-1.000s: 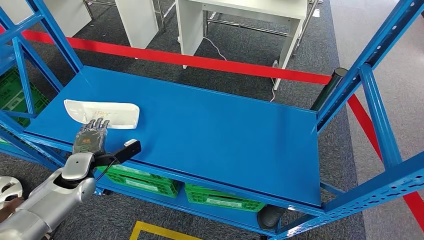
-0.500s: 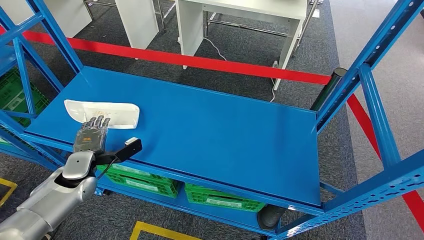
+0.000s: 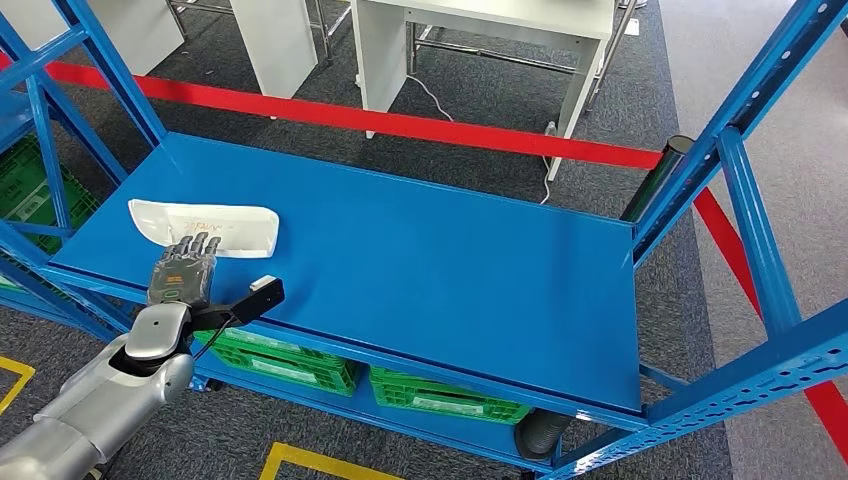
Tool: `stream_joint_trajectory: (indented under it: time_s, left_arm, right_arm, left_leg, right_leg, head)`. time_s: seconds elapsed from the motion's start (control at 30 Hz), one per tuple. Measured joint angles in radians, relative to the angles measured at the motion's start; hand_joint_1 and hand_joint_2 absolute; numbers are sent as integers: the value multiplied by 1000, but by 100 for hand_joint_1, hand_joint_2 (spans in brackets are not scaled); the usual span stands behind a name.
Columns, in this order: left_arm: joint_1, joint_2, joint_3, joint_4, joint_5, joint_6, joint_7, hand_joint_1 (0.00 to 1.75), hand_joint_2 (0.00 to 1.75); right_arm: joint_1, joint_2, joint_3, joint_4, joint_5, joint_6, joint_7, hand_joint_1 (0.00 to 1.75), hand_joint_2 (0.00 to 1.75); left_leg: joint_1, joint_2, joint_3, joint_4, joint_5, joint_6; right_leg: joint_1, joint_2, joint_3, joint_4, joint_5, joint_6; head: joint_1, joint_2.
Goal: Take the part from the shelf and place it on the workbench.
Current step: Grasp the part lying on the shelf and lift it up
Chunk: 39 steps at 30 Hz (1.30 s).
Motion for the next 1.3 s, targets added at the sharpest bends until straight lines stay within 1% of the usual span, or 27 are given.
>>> stream_joint_trajectory:
  time_s: [0.07,0.1,0.13,0.2,0.23,0.33,0.47,0.57,0.63,0.9,1.03,1.2,1.3]
  left_arm:
    - [0,0,0,0,0,1,0,28,175]
    - [0,0,0,0,-1,1,0,52,175]
    - [1,0,0,0,-1,1,0,94,175]
    - [4,0,0,0,-1,2,0,153,175]
    - [7,0,0,0,-1,2,0,171,175]
    - [12,1,0,0,-2,2,0,167,175]
    - [15,1,0,1,-3,3,0,142,175]
    - [17,1,0,1,-6,5,-1,127,175]
    - [18,1,0,1,-9,6,-2,120,175]
    - [22,1,0,2,-10,8,-3,121,175]
    - [23,0,0,2,-10,11,-3,136,175]
    - [25,0,0,2,-12,24,-7,142,175]
    - [27,0,0,2,-12,38,-12,153,175]
  right_arm:
    - [0,0,0,-1,0,0,0,0,0]
    - [0,0,0,-2,0,0,0,0,0]
    - [0,0,0,-2,0,0,0,0,0]
    - [0,0,0,-3,0,0,-1,0,0]
    - [0,0,0,-3,0,0,-1,0,0]
    - [0,0,0,-4,2,0,-3,0,0]
    - [0,-2,0,-7,3,0,-4,0,0]
    - [0,-4,0,-10,4,0,-5,0,0]
    - [0,-5,0,-12,6,0,-5,0,0]
    - [0,-7,0,-18,6,3,-6,0,0]
    - [0,-9,0,-22,7,3,-7,0,0]
    - [0,-12,0,-27,9,3,-7,0,0]
    - [0,-13,0,-30,9,3,-7,0,0]
  left_leg:
    - [0,0,0,0,0,0]
    - [0,0,0,0,0,0]
    - [0,0,0,0,0,0]
    - [0,0,0,0,0,0]
    - [0,0,0,0,0,0]
    - [0,0,0,0,0,0]
    - [0,0,0,0,0,0]
    - [0,0,0,0,0,0]
    - [0,0,0,0,0,0]
    - [0,0,0,0,0,0]
    - [0,0,0,0,0,0]
    - [0,0,0,0,0,0]
    - [0,0,0,0,0,0]
  right_leg:
    - [0,0,0,0,0,0]
    - [0,0,0,0,0,0]
    - [0,0,0,0,0,0]
    - [0,0,0,0,0,0]
    - [0,0,0,0,0,0]
    - [0,0,0,0,0,0]
    - [0,0,0,0,0,0]
    - [0,0,0,0,0,0]
    - [0,0,0,0,0,0]
    - [0,0,-1,0,-1,-1]
    - [0,0,-1,0,-1,-1]
    - [0,0,-1,0,-1,-1]
    - [0,0,-1,0,-1,-1]
  head:
    - [0,0]
    - [0,0]
    - [0,0]
    - [0,0]
    - [0,0]
    - [0,0]
    - [0,0]
    - [0,0]
    - [0,0]
    - [0,0]
    - [0,0]
    - [0,0]
    - [0,0]
